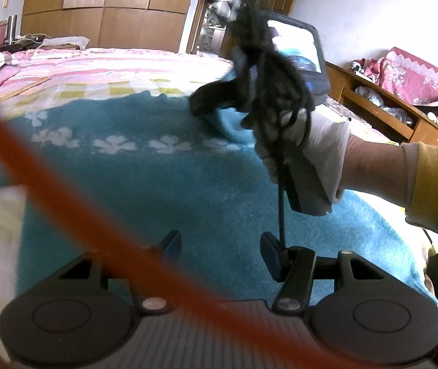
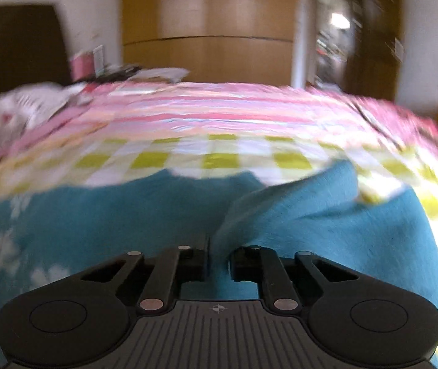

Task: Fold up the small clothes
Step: 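Carry the sleeve across the sweater body with the right gripper and release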

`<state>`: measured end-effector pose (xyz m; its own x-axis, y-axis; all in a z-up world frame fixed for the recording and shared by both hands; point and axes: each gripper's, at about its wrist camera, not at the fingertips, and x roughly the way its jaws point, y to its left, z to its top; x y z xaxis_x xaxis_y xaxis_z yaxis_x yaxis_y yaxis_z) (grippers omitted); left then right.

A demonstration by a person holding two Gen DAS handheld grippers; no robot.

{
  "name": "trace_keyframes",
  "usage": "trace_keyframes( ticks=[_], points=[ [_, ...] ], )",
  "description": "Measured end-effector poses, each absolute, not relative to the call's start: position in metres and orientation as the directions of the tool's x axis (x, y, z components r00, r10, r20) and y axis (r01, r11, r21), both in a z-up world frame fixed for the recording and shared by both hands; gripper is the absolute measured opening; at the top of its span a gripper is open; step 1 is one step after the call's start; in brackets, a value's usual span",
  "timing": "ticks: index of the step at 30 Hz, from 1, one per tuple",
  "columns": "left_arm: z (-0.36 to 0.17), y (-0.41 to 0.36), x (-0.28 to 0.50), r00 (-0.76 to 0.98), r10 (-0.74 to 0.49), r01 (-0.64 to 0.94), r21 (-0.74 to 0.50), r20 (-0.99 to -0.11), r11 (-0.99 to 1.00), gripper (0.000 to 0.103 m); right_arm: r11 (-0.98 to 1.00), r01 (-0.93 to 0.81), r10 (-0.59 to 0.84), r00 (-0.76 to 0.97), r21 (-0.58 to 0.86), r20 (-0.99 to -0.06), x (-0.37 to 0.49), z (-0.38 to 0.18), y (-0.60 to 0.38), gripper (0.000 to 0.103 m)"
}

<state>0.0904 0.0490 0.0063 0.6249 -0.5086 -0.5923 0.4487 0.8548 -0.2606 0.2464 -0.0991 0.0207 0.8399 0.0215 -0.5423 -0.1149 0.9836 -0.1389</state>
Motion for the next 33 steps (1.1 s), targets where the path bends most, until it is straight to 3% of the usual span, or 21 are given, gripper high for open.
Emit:
trace_keyframes(
  ticks=[4,7,33],
  points=[
    [0.004,0.046,0.089,0.622,-0.504,0.459,-0.242,-0.600,0.855,0.061,0.871,-0.263,0.029,0.871,-0.416,-0.490,0.230,0.002,-0.051,0.010],
    [0.004,0.043,0.087,0.623,-0.502,0.471,-0.225,-0.599,0.853,0.061,0.805,-0.306,0.032,0.878,-0.509,-0.477,0.223,-0.015,-0.035,0.010],
    [-0.002,0.039,0.087,0.609,-0.510,0.483,-0.227,-0.607,0.846,0.063,0.775,-0.395,0.142,0.869,-0.493,-0.473,0.212,-0.016,-0.013,0.011]
  ],
)
